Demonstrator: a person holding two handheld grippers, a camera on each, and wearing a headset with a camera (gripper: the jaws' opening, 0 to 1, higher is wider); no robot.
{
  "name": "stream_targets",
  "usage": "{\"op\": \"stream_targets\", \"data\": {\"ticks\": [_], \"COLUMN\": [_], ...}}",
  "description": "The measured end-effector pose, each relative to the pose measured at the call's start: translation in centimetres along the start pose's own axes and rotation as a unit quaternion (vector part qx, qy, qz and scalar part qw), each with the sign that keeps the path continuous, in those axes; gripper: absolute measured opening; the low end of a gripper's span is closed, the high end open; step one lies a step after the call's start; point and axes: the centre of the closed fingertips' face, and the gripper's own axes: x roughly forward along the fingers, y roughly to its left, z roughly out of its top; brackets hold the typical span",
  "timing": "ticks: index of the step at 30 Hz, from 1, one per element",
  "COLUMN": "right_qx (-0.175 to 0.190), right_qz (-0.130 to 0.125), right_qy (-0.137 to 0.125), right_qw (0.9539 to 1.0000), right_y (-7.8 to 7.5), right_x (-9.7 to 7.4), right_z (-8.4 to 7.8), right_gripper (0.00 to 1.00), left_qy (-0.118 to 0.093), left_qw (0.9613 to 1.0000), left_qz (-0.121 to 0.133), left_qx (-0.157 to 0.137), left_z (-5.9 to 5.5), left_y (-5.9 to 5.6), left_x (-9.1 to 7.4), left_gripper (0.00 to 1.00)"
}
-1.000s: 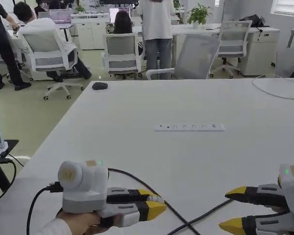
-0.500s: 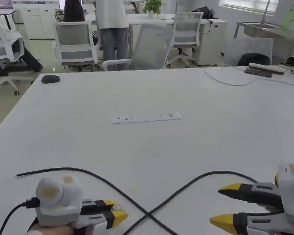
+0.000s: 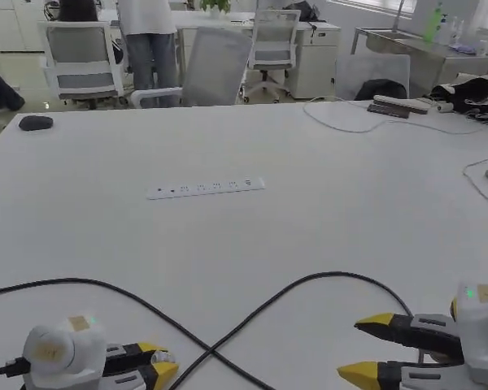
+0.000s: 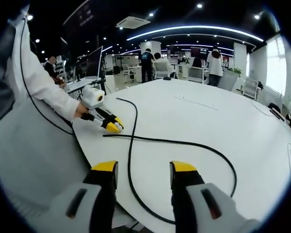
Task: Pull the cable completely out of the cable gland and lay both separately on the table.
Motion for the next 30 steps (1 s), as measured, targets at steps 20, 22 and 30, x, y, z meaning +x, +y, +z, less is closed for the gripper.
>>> {"op": "stream_targets", "data": {"ticks": [20,22,30], "right_qx": [0.013,0.015,0.048], "right_qz": [0.012,0.014,0.017], "right_qy": [-0.009,-0.012,-0.014], "right_qw": [0.9998,0.9997,0.9986], "right_y": [0.7,0.6,0.3], "right_x": [1.2,1.2,0.8], "right_z": [0.2,0.5,1.7], "right_gripper": [0.47,0.47,0.58], "left_qy": [-0.010,-0.015,-0.042], "left_qw": [0.9998,0.9998,0.9989], "left_qz": [0.015,0.012,0.020], "left_qx": [-0.005,-0.008,0.004], "left_z": [2.2,3.6,8.7], "left_y": [-0.3,-0.4,-1.7], "left_x": [-2.0,-2.9,-8.7], "left_gripper": [0.23,0.26,0.53]}}
